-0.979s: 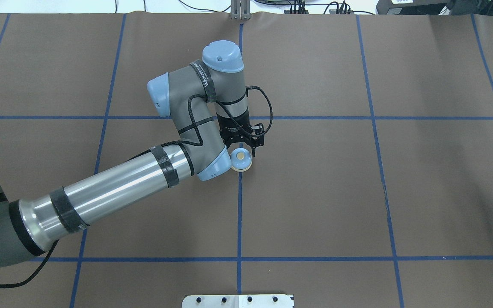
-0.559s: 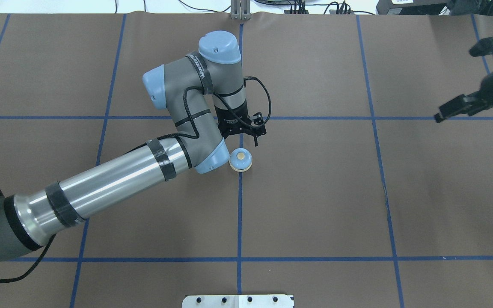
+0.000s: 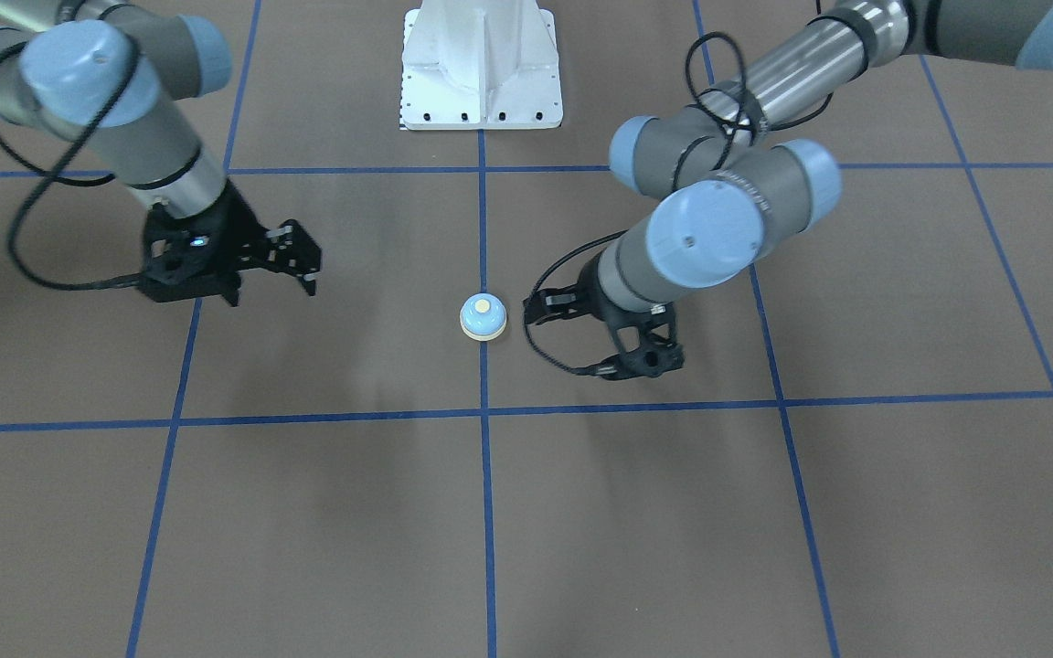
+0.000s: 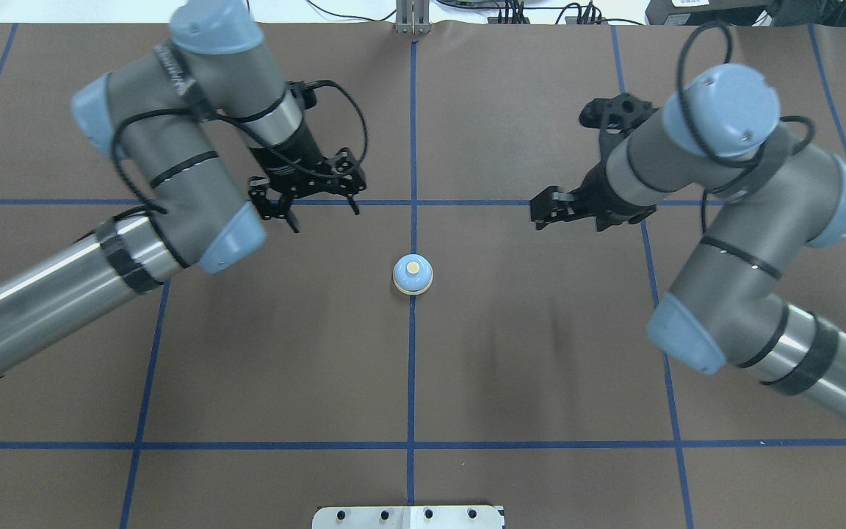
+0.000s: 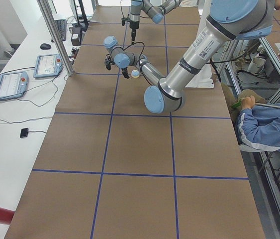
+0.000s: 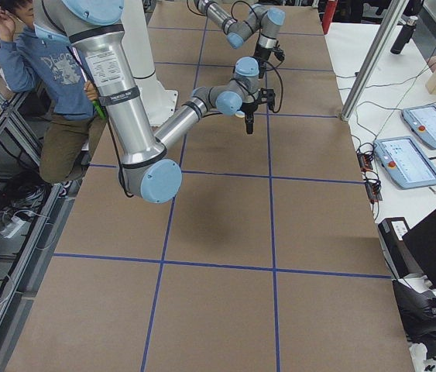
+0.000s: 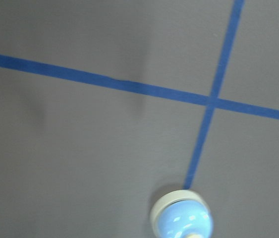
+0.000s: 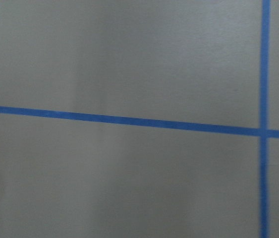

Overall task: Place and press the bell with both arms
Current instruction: 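Release the bell and lift the left gripper away while the right arm approaches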

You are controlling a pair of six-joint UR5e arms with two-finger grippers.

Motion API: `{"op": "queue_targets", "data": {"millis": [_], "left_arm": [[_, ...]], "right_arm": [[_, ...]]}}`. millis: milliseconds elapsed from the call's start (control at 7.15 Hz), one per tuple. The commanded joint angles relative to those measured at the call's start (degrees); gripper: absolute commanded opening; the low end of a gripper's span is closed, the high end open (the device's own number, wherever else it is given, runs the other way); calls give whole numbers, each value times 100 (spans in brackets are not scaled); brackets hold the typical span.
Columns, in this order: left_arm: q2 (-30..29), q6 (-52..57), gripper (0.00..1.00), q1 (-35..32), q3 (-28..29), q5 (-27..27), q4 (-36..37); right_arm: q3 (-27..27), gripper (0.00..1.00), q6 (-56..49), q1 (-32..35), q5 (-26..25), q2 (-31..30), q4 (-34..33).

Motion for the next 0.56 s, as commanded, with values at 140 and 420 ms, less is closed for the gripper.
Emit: {"op": "queue_targets", "data": {"millis": [140, 420], "left_arm": [[1559, 551, 95, -644, -1341, -54, 14], [1649, 570, 95, -663, -1455, -54, 22]], "right_arm": [[-1560, 0, 1423, -802, -685, 1699, -43], [-1805, 0, 1426, -882, -660, 1828, -43]]}}
